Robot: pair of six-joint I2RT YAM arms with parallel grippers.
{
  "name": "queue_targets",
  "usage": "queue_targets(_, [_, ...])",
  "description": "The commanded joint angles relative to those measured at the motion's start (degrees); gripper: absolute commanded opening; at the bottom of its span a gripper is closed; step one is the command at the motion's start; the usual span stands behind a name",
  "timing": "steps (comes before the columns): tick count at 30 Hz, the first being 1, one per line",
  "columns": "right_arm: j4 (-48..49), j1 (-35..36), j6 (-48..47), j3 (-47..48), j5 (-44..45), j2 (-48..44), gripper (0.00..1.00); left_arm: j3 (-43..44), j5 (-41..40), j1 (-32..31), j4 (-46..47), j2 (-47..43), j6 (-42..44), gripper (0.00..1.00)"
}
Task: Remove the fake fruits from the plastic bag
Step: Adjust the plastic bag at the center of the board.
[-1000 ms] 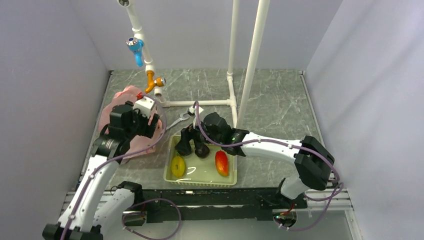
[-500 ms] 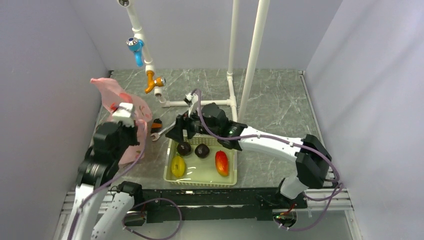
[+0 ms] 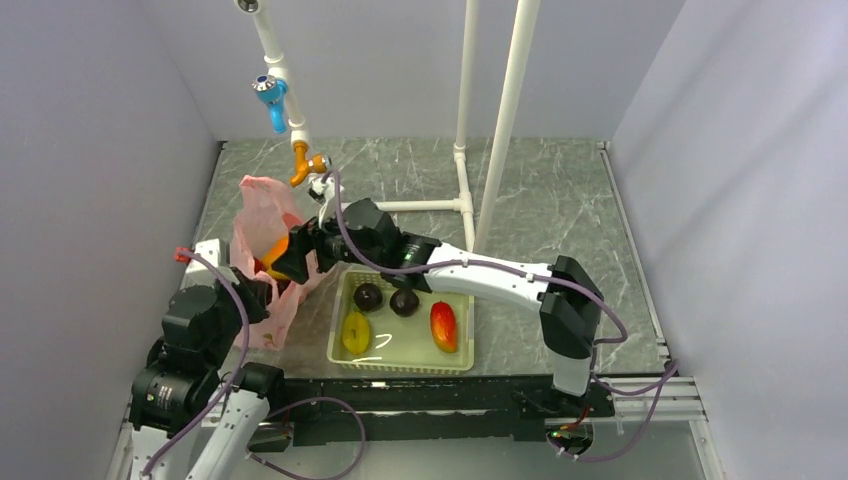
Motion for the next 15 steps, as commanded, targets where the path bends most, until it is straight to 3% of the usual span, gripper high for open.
queue_targets(1, [-10.26, 5.17, -5.36, 5.78, 25.28, -0.23, 0.89, 4.24, -4.93, -0.06, -6.48, -0.66, -5.87, 0.00])
queue_targets(3, [-11.97, 9.44, -8.29, 5.18, 37.52, -1.71, 0.89, 4.55, -7.02, -0.10, -7.51, -3.80, -8.12, 0.00])
queue_targets(4, [-11.43, 10.02, -9.40, 4.45, 37.15, -3.04, 0.87, 4.58, -8.07, -0.06, -8.00, -5.51, -9.78, 0.00])
queue_targets(8, [-12.87, 10.48, -10.57, 4.53, 26.74, -8.34, 0.60, 3.61, -9.30, -0.09, -8.30, -12.56, -13.46, 0.00])
queue_targets(15, [-12.86, 13.55, -15.10, 7.85, 17.71, -5.25, 0.49, 1.69, -10.01, -0.13, -10.76, -20.28, -15.40, 0.00])
